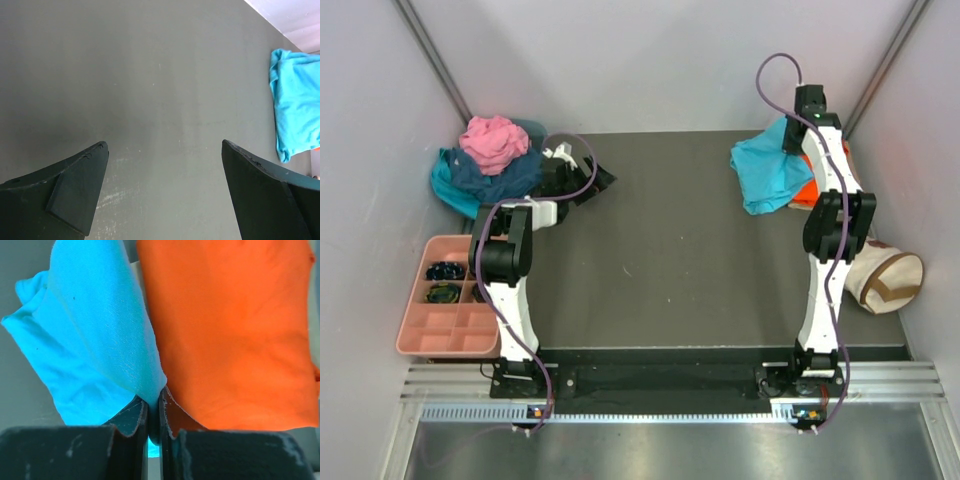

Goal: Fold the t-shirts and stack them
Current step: Neatly place the folded tshirt to the corner

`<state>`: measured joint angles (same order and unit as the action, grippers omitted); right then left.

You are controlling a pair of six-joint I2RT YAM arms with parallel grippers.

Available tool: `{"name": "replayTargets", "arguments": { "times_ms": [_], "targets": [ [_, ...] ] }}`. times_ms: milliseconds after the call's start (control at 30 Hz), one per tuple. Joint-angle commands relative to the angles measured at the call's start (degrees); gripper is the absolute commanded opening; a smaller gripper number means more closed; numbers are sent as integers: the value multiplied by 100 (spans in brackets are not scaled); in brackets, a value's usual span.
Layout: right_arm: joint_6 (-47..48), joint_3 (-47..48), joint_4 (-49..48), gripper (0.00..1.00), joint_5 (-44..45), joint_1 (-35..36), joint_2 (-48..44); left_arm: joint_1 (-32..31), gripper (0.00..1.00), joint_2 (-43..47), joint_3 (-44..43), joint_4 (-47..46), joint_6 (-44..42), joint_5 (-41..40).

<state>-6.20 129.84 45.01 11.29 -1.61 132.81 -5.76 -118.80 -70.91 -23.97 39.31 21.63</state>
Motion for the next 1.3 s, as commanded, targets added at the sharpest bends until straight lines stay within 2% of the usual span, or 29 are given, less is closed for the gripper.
{"name": "replayTargets", "arguments": {
  "times_ms": [0,600,967,1267],
  "targets": [
    [21,402,-405,0,180,-296,-581,13,99,15,78,-319,-55,61],
    [13,481,-608,0,-408,-446,-1205,13,99,-11,113,-354,-29,35],
    [250,525,-582,0,83,-516,-1179,13,99,-38,104,-390,-20,87],
    [268,60,-599,0,-13,-1078,-898,22,99,-73,69,-328,-55,78]
  ]
}}
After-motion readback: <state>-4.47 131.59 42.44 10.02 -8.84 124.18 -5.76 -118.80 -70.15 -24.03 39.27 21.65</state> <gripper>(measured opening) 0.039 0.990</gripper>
